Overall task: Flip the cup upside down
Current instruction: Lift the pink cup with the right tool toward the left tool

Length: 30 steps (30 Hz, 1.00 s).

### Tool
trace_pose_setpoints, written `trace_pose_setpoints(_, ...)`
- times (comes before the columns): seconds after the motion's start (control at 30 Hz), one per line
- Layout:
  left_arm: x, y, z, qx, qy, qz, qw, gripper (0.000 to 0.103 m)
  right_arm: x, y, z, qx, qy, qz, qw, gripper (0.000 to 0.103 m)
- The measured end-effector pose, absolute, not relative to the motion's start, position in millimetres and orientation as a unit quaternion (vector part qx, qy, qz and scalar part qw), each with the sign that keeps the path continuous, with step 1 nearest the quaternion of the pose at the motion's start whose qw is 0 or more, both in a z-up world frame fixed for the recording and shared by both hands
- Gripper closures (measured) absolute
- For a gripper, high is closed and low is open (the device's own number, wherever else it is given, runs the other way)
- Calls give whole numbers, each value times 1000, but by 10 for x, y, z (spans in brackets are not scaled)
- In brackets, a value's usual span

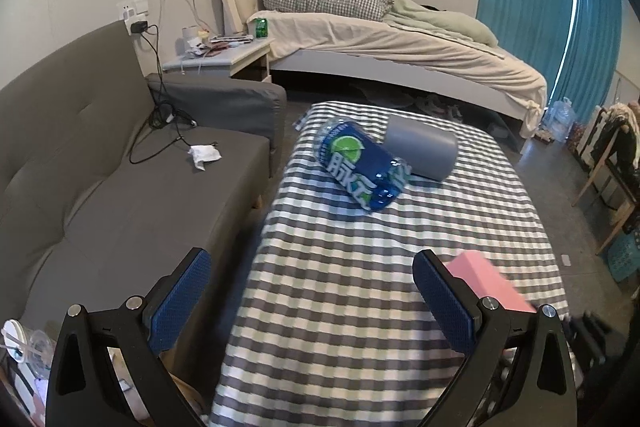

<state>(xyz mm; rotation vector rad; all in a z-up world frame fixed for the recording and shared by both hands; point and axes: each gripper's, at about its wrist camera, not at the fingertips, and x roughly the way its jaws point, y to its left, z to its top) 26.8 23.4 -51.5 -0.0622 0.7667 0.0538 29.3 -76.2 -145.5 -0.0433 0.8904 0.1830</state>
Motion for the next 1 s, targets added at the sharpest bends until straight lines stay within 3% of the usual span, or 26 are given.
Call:
trace_pose_setpoints(0.57, -41, 224, -477, -26, 384, 16, 923, 0, -320, -631, -1480, -12, 450, 76, 890, 37)
trace_pose_setpoints(0.67, -45, 233, -442, -28, 384, 22, 923, 0, -366, -704, -1371, 0, 433, 77, 898, 27)
trace_pose_setpoints(1.0, -186, -107, -282, -30, 389, 11, 921, 0, -571, -1540, -660, -4, 337, 24, 941, 27)
